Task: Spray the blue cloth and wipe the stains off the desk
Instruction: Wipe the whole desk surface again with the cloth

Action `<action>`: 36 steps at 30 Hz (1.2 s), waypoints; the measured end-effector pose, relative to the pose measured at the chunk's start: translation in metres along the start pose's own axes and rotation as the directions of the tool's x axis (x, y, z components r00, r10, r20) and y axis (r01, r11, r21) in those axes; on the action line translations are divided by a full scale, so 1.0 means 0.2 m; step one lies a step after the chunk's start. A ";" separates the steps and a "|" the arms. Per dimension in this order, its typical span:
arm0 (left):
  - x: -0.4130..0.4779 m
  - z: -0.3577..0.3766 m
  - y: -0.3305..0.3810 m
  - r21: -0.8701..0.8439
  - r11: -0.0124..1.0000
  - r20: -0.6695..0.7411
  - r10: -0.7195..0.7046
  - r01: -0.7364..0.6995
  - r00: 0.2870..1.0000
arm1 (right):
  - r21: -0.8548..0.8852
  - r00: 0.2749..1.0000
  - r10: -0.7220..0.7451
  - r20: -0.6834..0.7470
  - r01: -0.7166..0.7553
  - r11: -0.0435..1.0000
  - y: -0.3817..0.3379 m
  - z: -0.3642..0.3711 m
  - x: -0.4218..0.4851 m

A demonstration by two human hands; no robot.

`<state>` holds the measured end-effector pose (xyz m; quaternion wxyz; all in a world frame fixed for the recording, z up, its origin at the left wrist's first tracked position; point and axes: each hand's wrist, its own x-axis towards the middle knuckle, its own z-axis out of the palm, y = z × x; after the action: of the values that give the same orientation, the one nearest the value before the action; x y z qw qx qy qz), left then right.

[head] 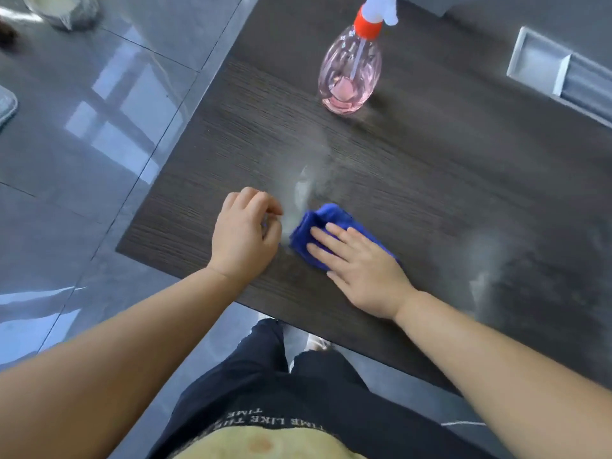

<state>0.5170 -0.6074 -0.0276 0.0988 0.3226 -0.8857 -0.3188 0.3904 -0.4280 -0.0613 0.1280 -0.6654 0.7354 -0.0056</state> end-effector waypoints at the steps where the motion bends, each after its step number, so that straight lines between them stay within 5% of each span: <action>1: -0.02 0.03 0.03 0.016 1.000 0.034 0.022 -0.023 0.999 | -0.030 0.994 0.105 -0.028 -0.106 0.994 0.10 0.00 -0.12; 3: -0.06 0.09 0.09 0.049 0.997 0.085 0.046 -0.051 0.995 | 0.023 0.867 0.491 -0.089 -0.491 0.871 0.28 -0.02 -0.27; 5: -0.11 0.14 0.15 0.076 0.997 0.116 0.024 -0.033 0.993 | 0.146 0.593 0.799 -0.100 -0.786 0.601 0.32 -0.03 -0.23; 6: -0.14 0.18 0.19 0.084 0.996 0.128 -0.007 -0.004 0.992 | 0.164 0.514 0.853 -0.091 -0.837 0.522 0.26 -0.03 -0.18; 8: -0.18 0.23 0.24 0.092 0.994 0.125 -0.067 0.056 0.990 | 0.147 0.598 0.793 -0.115 -0.780 0.609 0.06 0.01 -0.10; 11: -0.23 0.28 0.28 0.108 0.993 0.103 -0.062 0.051 0.993 | 0.047 0.913 0.398 -0.093 -0.395 0.917 -0.21 0.10 -0.23; 13: -0.26 0.30 0.31 0.107 0.993 0.119 -0.071 0.058 0.990 | -0.022 0.972 0.234 -0.012 -0.234 0.972 -0.14 0.11 -0.45; 16: -0.30 0.34 0.36 0.125 0.991 0.152 -0.062 0.043 0.986 | -0.011 0.894 0.438 -0.095 -0.441 0.897 0.15 0.11 -0.71; 19: -0.34 0.37 0.39 0.143 0.989 0.151 -0.055 0.034 0.987 | 0.124 0.571 0.816 -0.087 -0.807 0.578 0.25 0.08 -0.68; 21: -0.37 0.40 0.41 0.145 0.988 0.147 -0.076 0.055 0.986 | 0.166 0.503 0.860 -0.085 -0.844 0.510 0.11 0.09 -0.53; 25: -0.41 0.42 0.46 0.163 0.985 0.139 -0.086 0.062 0.987 | 0.046 0.896 0.424 -0.131 -0.422 0.905 -0.23 0.16 -0.51; 28: -0.41 0.42 0.45 0.202 0.976 0.172 -0.110 0.075 0.979 | 0.021 0.975 0.213 -0.055 -0.213 0.977 -0.08 0.15 -0.76; 31: -0.40 0.42 0.45 0.241 0.969 0.207 -0.113 0.062 0.972 | 0.018 0.881 0.455 -0.131 -0.457 0.889 0.21 0.15 -0.93; 34: -0.38 0.41 0.46 0.253 0.966 0.228 -0.115 0.056 0.967 | 0.176 0.536 0.837 -0.113 -0.818 0.548 0.27 0.11 -0.78; 35: -0.38 0.40 0.47 0.255 0.965 0.237 -0.119 0.057 0.964 | 0.207 0.468 0.878 -0.101 -0.853 0.479 0.21 0.10 -0.69; 36: -0.37 0.40 0.47 0.256 0.965 0.241 -0.118 0.054 0.963 | 0.224 0.477 0.873 -0.101 -0.844 0.487 0.12 0.10 -0.60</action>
<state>0.4954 -0.4653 -0.0280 -0.0707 0.3272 -0.9089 -0.2486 0.3802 -0.3046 -0.0642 0.0859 -0.1911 0.9759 -0.0602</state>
